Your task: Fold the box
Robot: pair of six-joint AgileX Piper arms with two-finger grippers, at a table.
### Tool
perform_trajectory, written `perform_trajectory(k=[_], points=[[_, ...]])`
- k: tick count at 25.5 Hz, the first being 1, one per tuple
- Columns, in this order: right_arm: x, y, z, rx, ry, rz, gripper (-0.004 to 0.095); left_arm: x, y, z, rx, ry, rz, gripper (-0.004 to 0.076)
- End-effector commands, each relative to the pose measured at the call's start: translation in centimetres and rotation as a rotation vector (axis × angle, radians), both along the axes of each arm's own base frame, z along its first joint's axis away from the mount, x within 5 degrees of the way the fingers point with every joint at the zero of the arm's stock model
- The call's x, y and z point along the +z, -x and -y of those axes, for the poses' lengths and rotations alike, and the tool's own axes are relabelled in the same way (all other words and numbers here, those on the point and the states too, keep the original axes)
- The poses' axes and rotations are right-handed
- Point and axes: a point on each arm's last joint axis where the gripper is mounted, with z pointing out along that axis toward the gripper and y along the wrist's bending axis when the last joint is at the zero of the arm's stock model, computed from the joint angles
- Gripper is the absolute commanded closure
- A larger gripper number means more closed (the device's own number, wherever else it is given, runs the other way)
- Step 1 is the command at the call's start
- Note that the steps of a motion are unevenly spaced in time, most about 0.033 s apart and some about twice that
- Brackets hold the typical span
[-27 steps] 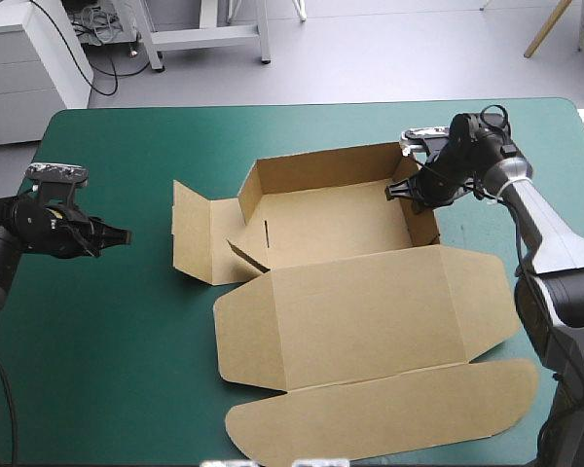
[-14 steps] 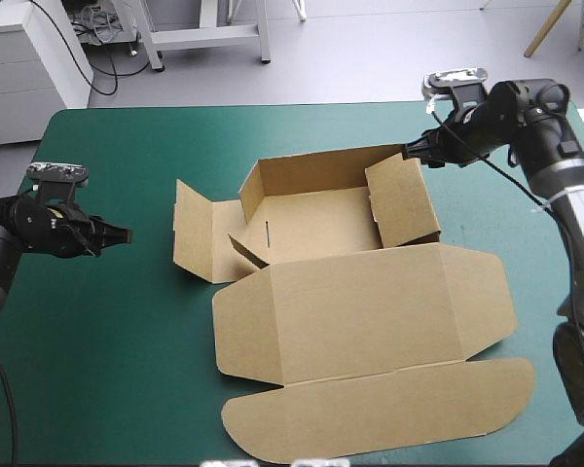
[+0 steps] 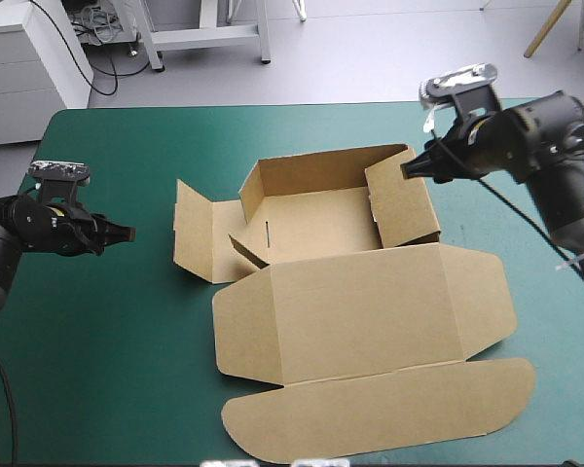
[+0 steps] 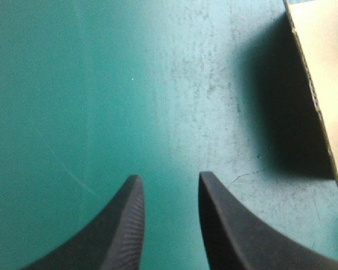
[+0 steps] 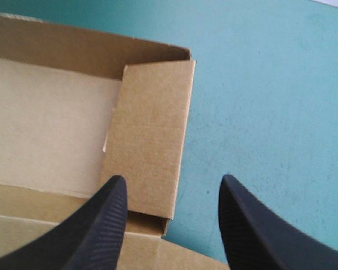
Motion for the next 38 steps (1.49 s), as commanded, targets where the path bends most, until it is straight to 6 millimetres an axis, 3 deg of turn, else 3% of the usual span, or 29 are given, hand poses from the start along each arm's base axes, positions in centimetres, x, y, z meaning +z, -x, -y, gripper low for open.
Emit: perform_trajectory(k=[1, 3, 8, 10, 14, 19, 27, 31, 33, 38], points=[[-0.9, 0.4, -1.1, 0.002, 0.121, 0.080, 0.0439, 2.0, 0.3, 0.1, 0.002, 0.006, 0.104, 0.0493], [-1.9, 0.1, -1.7, 0.026, 0.139, 0.097, 0.0417, 1.9, 0.3, 0.2, -0.008, 0.004, 0.099, 0.0493], [-3.8, -2.0, -1.6, 0.003, -0.055, 0.032, 0.0124, 1.9, 0.4, 0.3, -0.028, 0.007, 0.088, 0.0478], [-5.0, -3.2, -1.0, -0.010, -0.064, -0.025, 0.0066, 1.8, 0.5, 0.4, -0.034, 0.009, 0.082, 0.0463], [-7.8, -5.2, -0.6, -0.034, -0.041, -0.110, 0.0068, 1.8, 0.5, 0.4, -0.035, 0.014, 0.078, 0.0457], [-9.6, -7.2, -1.2, -0.033, -0.035, -0.138, 0.0080, 1.8, 0.5, 0.4, -0.036, 0.011, 0.071, 0.0457], [-13.5, -12.4, -0.1, -0.074, -0.046, -0.242, 0.0271, 1.7, 0.6, 0.4, -0.056, -0.003, 0.059, 0.0457], [-14.3, -12.5, 0.0, -0.058, -0.025, -0.281, 0.0600, 1.6, 0.7, 0.2, -0.058, -0.027, 0.054, 0.0457], [-14.3, -12.5, 0.0, -0.058, -0.025, -0.282, 0.0891, 1.7, 0.6, 0.2, -0.058, -0.027, 0.056, 0.0457], [-13.1, -12.4, 0.1, -0.060, -0.054, -0.229, 0.0927, 1.6, 0.7, 0.1, -0.060, -0.048, 0.049, 0.0458]])
